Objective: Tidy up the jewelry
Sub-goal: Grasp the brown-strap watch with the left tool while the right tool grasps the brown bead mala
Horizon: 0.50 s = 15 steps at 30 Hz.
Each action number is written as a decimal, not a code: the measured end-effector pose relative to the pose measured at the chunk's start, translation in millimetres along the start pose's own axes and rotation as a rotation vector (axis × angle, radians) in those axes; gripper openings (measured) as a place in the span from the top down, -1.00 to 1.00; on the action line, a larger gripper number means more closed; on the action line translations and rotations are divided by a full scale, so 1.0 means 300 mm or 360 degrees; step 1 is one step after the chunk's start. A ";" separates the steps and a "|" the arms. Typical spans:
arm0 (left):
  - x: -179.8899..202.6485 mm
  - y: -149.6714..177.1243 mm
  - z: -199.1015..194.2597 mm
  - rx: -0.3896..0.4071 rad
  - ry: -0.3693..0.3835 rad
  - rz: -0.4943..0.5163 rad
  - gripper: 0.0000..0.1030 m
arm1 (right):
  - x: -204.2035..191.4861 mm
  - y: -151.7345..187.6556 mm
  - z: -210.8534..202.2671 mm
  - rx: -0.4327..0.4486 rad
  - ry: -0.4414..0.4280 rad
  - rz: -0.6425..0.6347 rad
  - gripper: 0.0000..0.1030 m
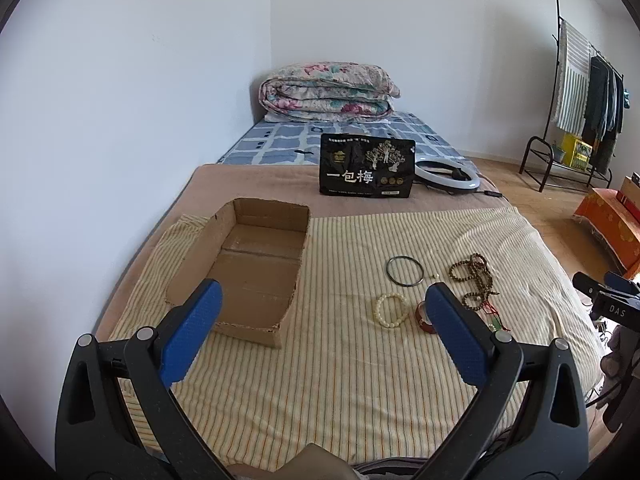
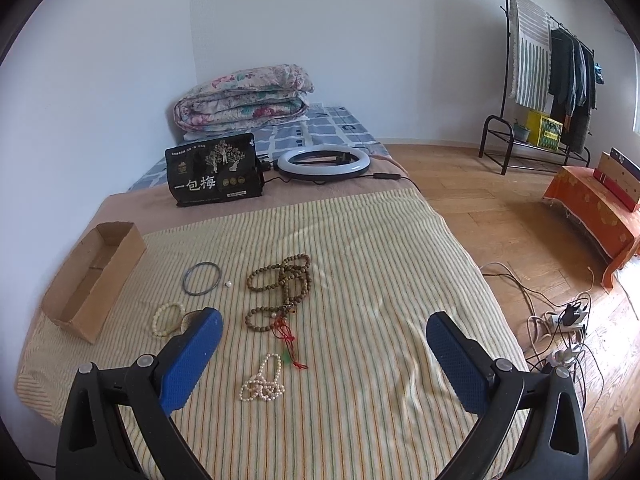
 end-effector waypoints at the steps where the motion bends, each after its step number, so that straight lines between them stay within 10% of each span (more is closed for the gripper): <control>1: 0.008 0.000 0.014 -0.0009 0.0011 0.0014 -0.99 | 0.006 -0.003 0.012 -0.0005 -0.0002 0.0007 -0.99; 15: 0.115 0.009 0.233 -0.0198 0.0282 0.0107 -0.50 | 0.027 -0.055 0.248 -0.0150 -0.0090 0.0026 -0.93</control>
Point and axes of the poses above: each gripper's, at about its wrist camera, not at the fingertips, and z roughly the way its jaws point, x to its right, y to its underside, the point moved 1 cm from there along z, roughly the way its jaws point, and after that the axes turned 10 degrees about z, right-handed, at the moved point
